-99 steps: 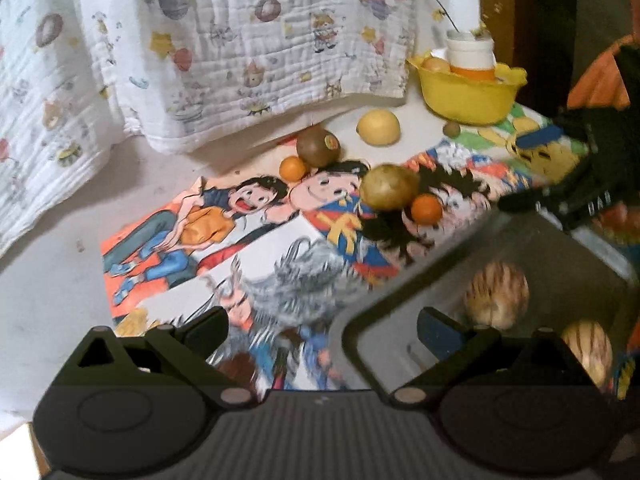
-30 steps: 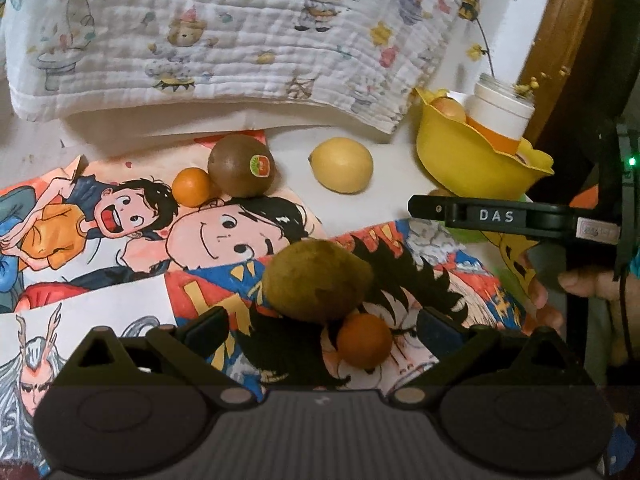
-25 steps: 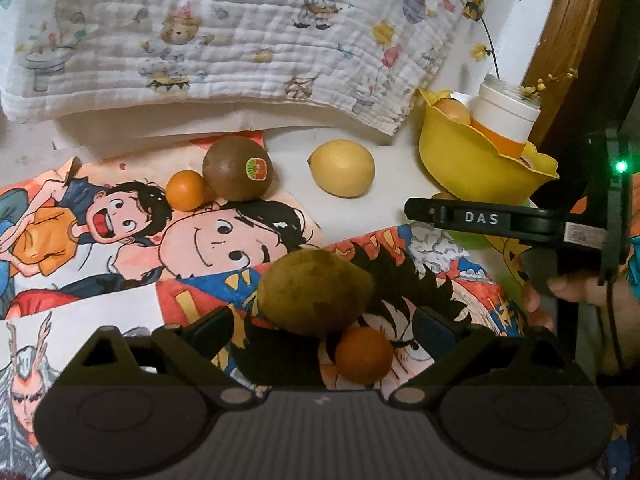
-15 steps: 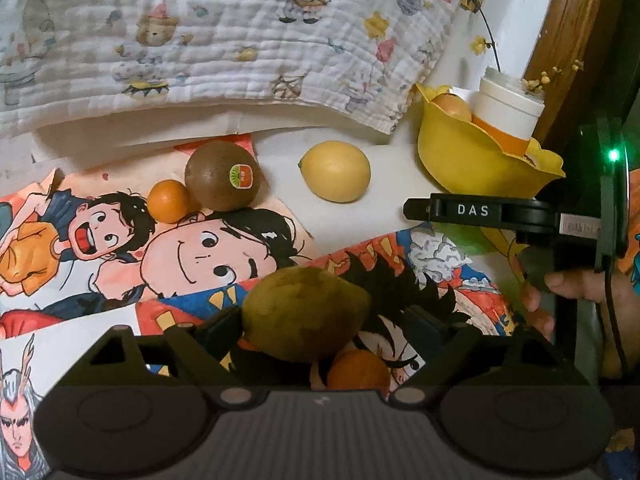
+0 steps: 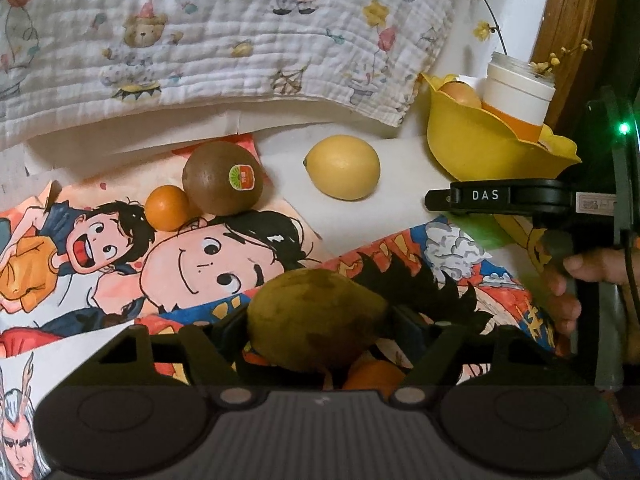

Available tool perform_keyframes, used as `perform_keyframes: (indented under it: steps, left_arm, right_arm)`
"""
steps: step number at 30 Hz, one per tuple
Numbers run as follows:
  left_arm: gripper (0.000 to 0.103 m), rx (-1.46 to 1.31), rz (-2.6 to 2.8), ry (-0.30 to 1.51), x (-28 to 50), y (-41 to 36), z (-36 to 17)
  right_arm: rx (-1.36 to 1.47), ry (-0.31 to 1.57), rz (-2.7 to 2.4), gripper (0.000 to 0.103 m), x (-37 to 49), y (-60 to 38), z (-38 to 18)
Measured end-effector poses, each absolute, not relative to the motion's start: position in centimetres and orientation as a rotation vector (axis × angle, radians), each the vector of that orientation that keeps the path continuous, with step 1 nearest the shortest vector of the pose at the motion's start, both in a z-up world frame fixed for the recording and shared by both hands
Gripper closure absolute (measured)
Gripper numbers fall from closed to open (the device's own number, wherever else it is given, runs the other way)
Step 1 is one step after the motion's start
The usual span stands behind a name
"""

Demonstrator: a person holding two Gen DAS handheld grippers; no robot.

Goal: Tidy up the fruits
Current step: 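Close the left tool on the brown pear while the right tool grasps the small brown fruit, then carry the pear with the left tool over the tray while the right tool carries the small fruit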

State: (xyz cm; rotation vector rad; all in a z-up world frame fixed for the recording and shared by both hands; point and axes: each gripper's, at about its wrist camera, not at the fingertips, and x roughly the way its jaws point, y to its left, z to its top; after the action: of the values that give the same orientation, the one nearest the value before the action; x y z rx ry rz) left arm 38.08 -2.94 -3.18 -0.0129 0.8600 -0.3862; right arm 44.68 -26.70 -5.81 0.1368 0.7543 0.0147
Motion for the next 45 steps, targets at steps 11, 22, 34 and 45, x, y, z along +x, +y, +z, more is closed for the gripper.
perform_keyframes:
  steps: [11,22,34,45]
  left_arm:
    - [0.026,0.032,-0.403,0.834,37.9,-3.1,-3.4]
    - [0.027,0.08,-0.393,0.819,38.1,-3.8,-3.5]
    - [0.028,0.062,-0.386,0.807,37.3,-3.2,-3.2]
    - [0.028,-0.021,-0.382,0.786,35.8,-1.9,-1.2]
  right_arm:
    - [0.096,0.767,0.04,0.074,44.7,-26.4,-5.8]
    - [0.082,0.771,0.072,0.075,44.0,-26.5,-5.6]
    - [0.099,0.743,0.12,0.075,41.6,-26.8,-4.4]
    - [0.077,0.691,0.254,0.075,37.3,-24.2,-2.1]
